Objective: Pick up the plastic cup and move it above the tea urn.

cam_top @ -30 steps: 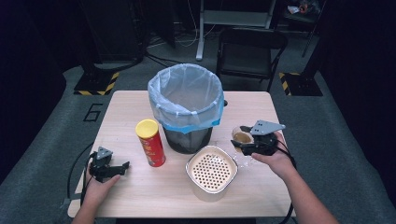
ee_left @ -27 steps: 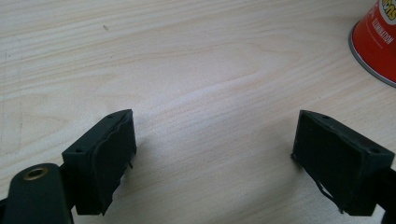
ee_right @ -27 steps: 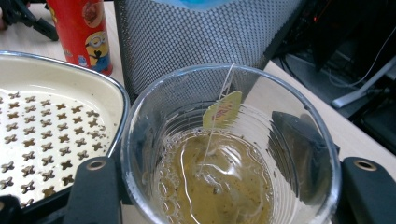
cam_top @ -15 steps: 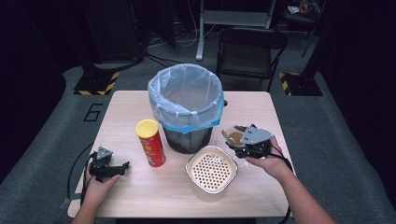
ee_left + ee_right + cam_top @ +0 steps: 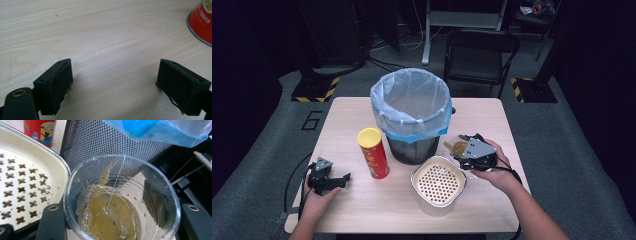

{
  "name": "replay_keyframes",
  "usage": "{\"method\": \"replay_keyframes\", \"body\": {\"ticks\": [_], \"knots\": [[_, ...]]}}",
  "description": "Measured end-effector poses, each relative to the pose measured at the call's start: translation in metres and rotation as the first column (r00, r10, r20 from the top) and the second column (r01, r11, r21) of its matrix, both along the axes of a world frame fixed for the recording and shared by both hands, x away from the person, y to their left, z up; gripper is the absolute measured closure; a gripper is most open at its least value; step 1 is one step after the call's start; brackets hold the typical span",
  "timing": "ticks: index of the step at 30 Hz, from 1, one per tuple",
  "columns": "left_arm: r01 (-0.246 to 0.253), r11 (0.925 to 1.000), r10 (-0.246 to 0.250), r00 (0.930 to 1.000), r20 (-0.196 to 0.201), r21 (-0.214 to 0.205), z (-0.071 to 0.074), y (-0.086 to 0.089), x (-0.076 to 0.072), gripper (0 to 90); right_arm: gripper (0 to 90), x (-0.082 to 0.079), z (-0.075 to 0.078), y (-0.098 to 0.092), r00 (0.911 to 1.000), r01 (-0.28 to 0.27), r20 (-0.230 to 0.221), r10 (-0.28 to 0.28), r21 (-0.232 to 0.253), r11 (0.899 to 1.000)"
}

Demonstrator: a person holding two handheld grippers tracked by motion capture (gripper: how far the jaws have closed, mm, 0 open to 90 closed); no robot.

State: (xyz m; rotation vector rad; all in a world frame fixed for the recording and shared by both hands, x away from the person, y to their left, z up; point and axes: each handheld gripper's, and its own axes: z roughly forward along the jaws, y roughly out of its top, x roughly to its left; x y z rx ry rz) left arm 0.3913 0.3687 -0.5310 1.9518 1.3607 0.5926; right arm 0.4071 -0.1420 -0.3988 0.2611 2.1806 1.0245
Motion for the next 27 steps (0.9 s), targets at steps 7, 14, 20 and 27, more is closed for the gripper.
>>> {"method": "replay_keyframes", "body": {"ticks": [7, 14, 20, 27], "knots": [[0.000, 1.0000, 0.000, 1.0000, 0.000, 0.000, 0.000, 0.000, 0.000, 12.8, 36.7, -0.003, 0.000, 0.003, 0.9982, 0.005, 0.059, -0.003, -0.035, 0.999], [0.001, 1.0000, -0.001, 1.0000, 0.001, 0.000, 0.000, 0.000, 0.000, 12.8, 36.7, -0.007, -0.002, 0.009, 0.9921, 0.008, 0.125, 0.004, -0.095, 0.995], [0.001, 1.0000, -0.001, 1.0000, 0.001, 0.000, 0.000, 0.000, 0.000, 12.8, 36.6, -0.014, -0.003, 0.017, 0.9756, 0.009, 0.218, 0.029, -0.175, 0.985], [0.000, 1.0000, 0.000, 1.0000, 0.001, 0.000, 0.000, 0.000, 0.000, 12.8, 36.6, -0.025, -0.006, 0.029, 0.9542, 0.017, 0.291, 0.070, -0.286, 0.958]]}}
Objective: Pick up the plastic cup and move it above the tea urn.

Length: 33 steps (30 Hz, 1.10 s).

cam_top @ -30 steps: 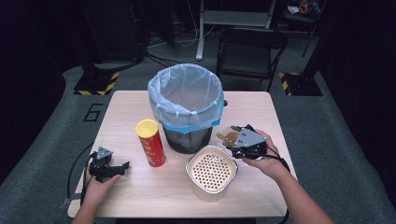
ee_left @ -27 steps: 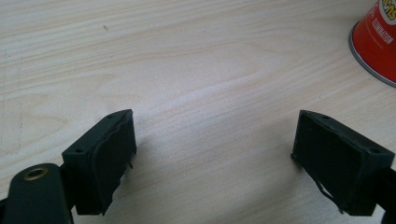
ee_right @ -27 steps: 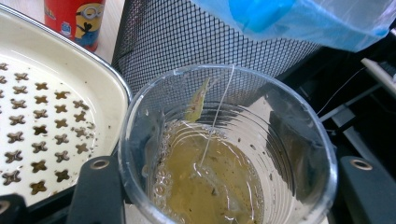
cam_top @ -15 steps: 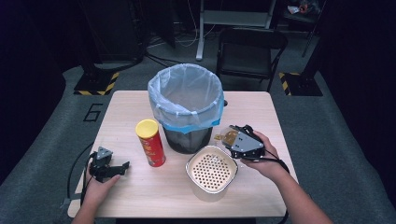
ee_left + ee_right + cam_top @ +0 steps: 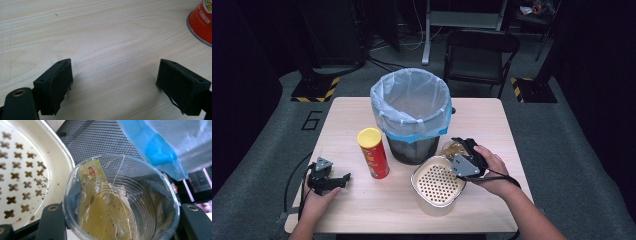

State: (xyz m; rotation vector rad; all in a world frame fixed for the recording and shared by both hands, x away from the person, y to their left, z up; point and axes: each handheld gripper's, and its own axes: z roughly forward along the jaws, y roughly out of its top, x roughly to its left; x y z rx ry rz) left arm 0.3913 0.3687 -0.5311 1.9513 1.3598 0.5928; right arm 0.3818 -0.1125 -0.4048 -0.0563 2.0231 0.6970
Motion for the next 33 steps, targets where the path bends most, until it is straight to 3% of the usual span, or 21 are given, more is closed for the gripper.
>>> {"method": "replay_keyframes", "body": {"ticks": [4, 8, 12, 16, 17, 19, 20, 21, 22, 24, 25, 26, 27, 28, 29, 30, 32, 33], "knots": [[0.000, 1.0000, 0.000, 1.0000, 0.000, 0.000, 0.000, 0.000, 0.000, 12.8, 36.7, -0.005, -0.004, 0.008, 0.9981, -0.008, 0.061, 0.013, -0.082, 0.997], [0.000, 1.0000, 0.000, 1.0000, 0.000, 0.000, 0.000, 0.000, 0.000, 12.8, 36.5, -0.009, -0.010, 0.015, 0.9905, -0.007, 0.134, 0.030, -0.172, 0.985], [0.000, 1.0000, 0.000, 1.0000, -0.001, 0.000, 0.000, 0.000, 0.000, 12.8, 36.5, -0.014, -0.014, 0.019, 0.9732, 0.003, 0.223, 0.054, -0.246, 0.969], [0.000, 1.0000, 0.000, 1.0000, -0.001, 0.000, 0.000, 0.000, 0.000, 12.8, 36.5, -0.020, -0.016, 0.024, 0.9433, 0.019, 0.318, 0.096, -0.340, 0.940], [-0.001, 1.0000, 0.001, 1.0000, -0.001, 0.000, 0.000, 0.000, 0.000, 12.8, 36.4, -0.020, -0.016, 0.024, 0.9433, 0.019, 0.318, 0.096, -0.340, 0.940], [0.000, 1.0000, 0.000, 1.0000, -0.001, 0.000, 0.000, 0.000, 0.000, 12.8, 36.4, -0.024, -0.019, 0.027, 0.9082, 0.036, 0.392, 0.145, -0.420, 0.907], [0.000, 1.0000, 0.000, 1.0000, 0.000, 0.000, 0.000, 0.000, 0.000, 12.8, 36.4, -0.024, -0.020, 0.029, 0.8985, 0.038, 0.405, 0.170, -0.458, 0.888], [0.000, 1.0000, 0.000, 1.0000, 0.000, 0.000, 0.000, 0.000, 0.000, 12.8, 36.3, -0.026, -0.022, 0.030, 0.8892, 0.054, 0.423, 0.174, -0.475, 0.879], [0.000, 1.0000, 0.000, 1.0000, 0.000, 0.000, 0.000, 0.000, 0.000, 12.8, 36.3, -0.027, -0.023, 0.031, 0.8770, 0.058, 0.437, 0.200, -0.510, 0.858], [0.000, 1.0000, 0.000, 1.0000, 0.000, 0.000, 0.000, 0.000, 0.000, 12.8, 36.2, -0.028, -0.026, 0.033, 0.8580, 0.082, 0.468, 0.212, -0.532, 0.842], [0.000, 1.0000, 0.000, 1.0000, 0.000, 0.000, 0.000, 0.000, 0.000, 12.8, 36.2, -0.028, -0.027, 0.034, 0.8541, 0.081, 0.464, 0.234, -0.564, 0.822], [0.000, 1.0000, 0.000, 1.0000, 0.000, 0.000, 0.000, 0.000, 0.000, 12.8, 36.2, -0.029, -0.028, 0.035, 0.8415, 0.099, 0.486, 0.236, -0.568, 0.817], [0.000, 1.0000, 0.000, 1.0000, 0.000, 0.000, 0.000, 0.000, 0.000, 12.8, 36.2, -0.030, -0.026, 0.035, 0.8210, 0.117, 0.511, 0.255, -0.588, 0.800], [0.000, 1.0000, 0.000, 1.0000, 0.000, 0.000, 0.000, 0.000, 0.000, 12.8, 36.1, -0.030, -0.026, 0.036, 0.8182, 0.121, 0.512, 0.262, -0.599, 0.792], [0.000, 1.0000, 0.000, 1.0000, 0.000, 0.000, 0.000, 0.000, 0.000, 12.8, 36.1, -0.028, -0.025, 0.037, 0.8100, 0.110, 0.506, 0.296, -0.628, 0.771], [-0.001, 1.0000, 0.001, 1.0000, -0.001, 0.000, 0.000, 0.000, 0.000, 12.8, 36.1, -0.029, -0.024, 0.038, 0.8072, 0.115, 0.506, 0.304, -0.640, 0.760], [0.000, 1.0000, 0.000, 1.0000, 0.000, 0.000, 0.000, 0.000, 0.000, 12.8, 36.0, -0.030, -0.023, 0.038, 0.8041, 0.117, 0.515, 0.298, -0.628, 0.769], [0.000, 1.0000, 0.000, 1.0000, 0.000, 0.000, 0.000, 0.000, 0.000, 12.8, 36.0, -0.030, -0.022, 0.038, 0.8061, 0.110, 0.509, 0.301, -0.630, 0.769]]}}
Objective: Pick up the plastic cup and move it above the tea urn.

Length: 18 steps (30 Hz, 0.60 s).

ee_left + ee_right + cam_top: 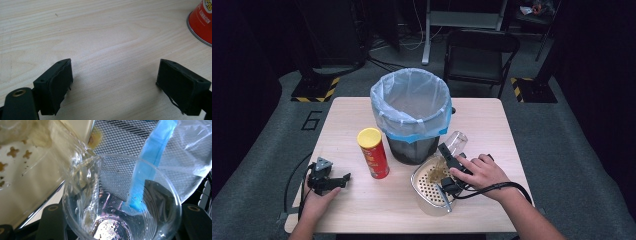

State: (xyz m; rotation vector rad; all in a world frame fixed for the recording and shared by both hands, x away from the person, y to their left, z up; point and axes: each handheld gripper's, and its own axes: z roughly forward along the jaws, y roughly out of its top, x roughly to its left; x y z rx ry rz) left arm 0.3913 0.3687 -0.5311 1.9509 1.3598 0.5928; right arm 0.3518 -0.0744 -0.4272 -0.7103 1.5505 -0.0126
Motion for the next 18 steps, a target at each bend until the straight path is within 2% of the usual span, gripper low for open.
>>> {"method": "replay_keyframes", "body": {"ticks": [3, 10, 11, 12, 16, 18], "knots": [[0.000, 1.0000, 0.000, 1.0000, 0.000, 0.000, 0.0000, 0.0000, 0.0000, 12.8, 35.9, -0.0012, 0.0009, 0.0007, 1.0000, 0.001, 0.007, -0.001, -0.015, 1.000], [0.000, 1.0000, 0.000, 1.0000, 0.000, 0.000, 0.0000, 0.0000, 0.0000, 12.8, 35.8, -0.0017, -0.0008, 0.0015, 0.9998, -0.015, 0.011, 0.015, -0.017, 1.000], [0.000, 1.0000, 0.000, 1.0000, 0.000, 0.000, 0.0000, 0.0000, 0.0000, 12.8, 35.8, -0.0032, -0.0015, 0.0007, 0.9996, -0.014, 0.027, 0.014, 0.004, 1.000], [0.000, 1.0000, 0.000, 1.0000, 0.000, 0.000, 0.0000, 0.0000, 0.0000, 12.8, 35.8, -0.0027, -0.0008, 0.0015, 0.9998, -0.018, 0.010, 0.018, -0.010, 1.000], [0.000, 1.0000, 0.000, 1.0000, -0.001, 0.001, 0.0001, 0.0000, 0.0000, 12.8, 35.7, -0.0044, 0.0003, 0.0016, 0.9999, -0.014, 0.009, 0.014, -0.024, 1.000], [0.000, 1.0000, 0.000, 1.0000, 0.000, 0.000, 0.0000, 0.0000, 0.0000, 12.8, 35.7, -0.0044, 0.0003, 0.0020, 0.9997, -0.024, 0.010, 0.024, -0.009, 1.000]]}}
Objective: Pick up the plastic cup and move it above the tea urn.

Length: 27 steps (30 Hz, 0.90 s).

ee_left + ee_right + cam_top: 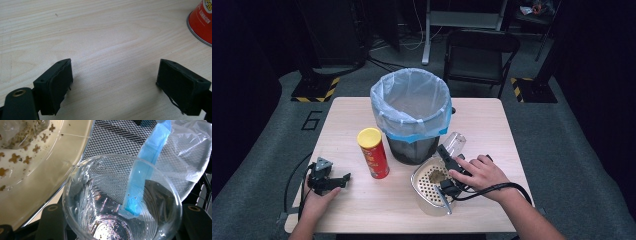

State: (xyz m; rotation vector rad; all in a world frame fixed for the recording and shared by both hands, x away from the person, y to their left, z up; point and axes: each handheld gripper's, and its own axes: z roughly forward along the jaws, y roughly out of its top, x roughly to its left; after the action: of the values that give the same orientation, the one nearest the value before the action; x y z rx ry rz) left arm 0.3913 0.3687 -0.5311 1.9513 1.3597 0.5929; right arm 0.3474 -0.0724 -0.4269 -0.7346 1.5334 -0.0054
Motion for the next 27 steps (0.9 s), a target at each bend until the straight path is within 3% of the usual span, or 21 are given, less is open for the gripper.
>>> {"method": "replay_keyframes", "body": {"ticks": [9, 11, 12, 14, 15, 20, 22, 23, 24, 27], "knots": [[0.000, 1.0000, 0.000, 1.0000, 0.000, 0.000, 0.0000, 0.0000, 0.0000, 12.8, 35.8, -0.0018, -0.0002, -0.0014, 0.9999, -0.003, 0.013, 0.002, 0.023, 1.000], [0.000, 1.0000, 0.000, 1.0000, 0.000, 0.000, 0.0000, 0.0000, 0.0000, 12.8, 35.8, -0.0013, 0.0006, -0.0010, 1.0000, -0.005, -0.004, 0.005, -0.001, 1.000], [0.000, 1.0000, 0.000, 1.0000, 0.000, 0.000, 0.0000, 0.0000, 0.0000, 12.8, 35.8, -0.0025, -0.0002, -0.0017, 0.9998, -0.006, 0.021, 0.006, 0.021, 1.000], [0.000, 1.0000, 0.000, 1.0000, 0.000, 0.000, 0.0000, 0.0000, 0.0000, 12.8, 35.8, -0.0025, 0.0000, -0.0016, 0.9999, -0.005, 0.016, 0.005, 0.008, 1.000], [0.000, 1.0000, 0.000, 1.0000, 0.000, 0.000, 0.0000, 0.0000, 0.0000, 12.8, 35.8, -0.0020, -0.0014, -0.0019, 1.0000, -0.004, 0.009, 0.004, 0.032, 0.999], [0.000, 1.0000, 0.000, 1.0000, 0.000, 0.000, 0.0000, 0.0000, 0.0000, 12.8, 35.7, -0.0030, -0.0010, -0.0020, 0.9995, -0.014, 0.027, 0.013, 0.048, 0.999], [0.000, 1.0000, 0.000, 1.0000, 0.000, 0.000, 0.0000, 0.0000, 0.0000, 12.8, 35.7, -0.0032, -0.0005, -0.0020, 0.9996, -0.018, 0.023, 0.017, 0.044, 0.999], [0.000, 1.0000, 0.000, 1.0000, 0.000, 0.000, 0.0000, 0.0000, 0.0000, 12.8, 35.8, -0.0039, 0.0000, -0.0023, 0.9998, -0.002, -0.018, 0.002, -0.013, 1.000], [0.000, 1.0000, 0.000, 1.0000, 0.000, 0.000, 0.0000, 0.0000, 0.0000, 12.8, 35.7, -0.0050, -0.0004, -0.0023, 0.9991, -0.019, 0.040, 0.017, 0.051, 0.998], [0.000, 1.0000, 0.000, 1.0000, 0.000, 0.000, 0.0000, 0.0000, 0.0000, 12.8, 35.7, -0.0051, 0.0003, -0.0016, 0.9994, -0.019, 0.030, 0.017, 0.044, 0.999]]}}
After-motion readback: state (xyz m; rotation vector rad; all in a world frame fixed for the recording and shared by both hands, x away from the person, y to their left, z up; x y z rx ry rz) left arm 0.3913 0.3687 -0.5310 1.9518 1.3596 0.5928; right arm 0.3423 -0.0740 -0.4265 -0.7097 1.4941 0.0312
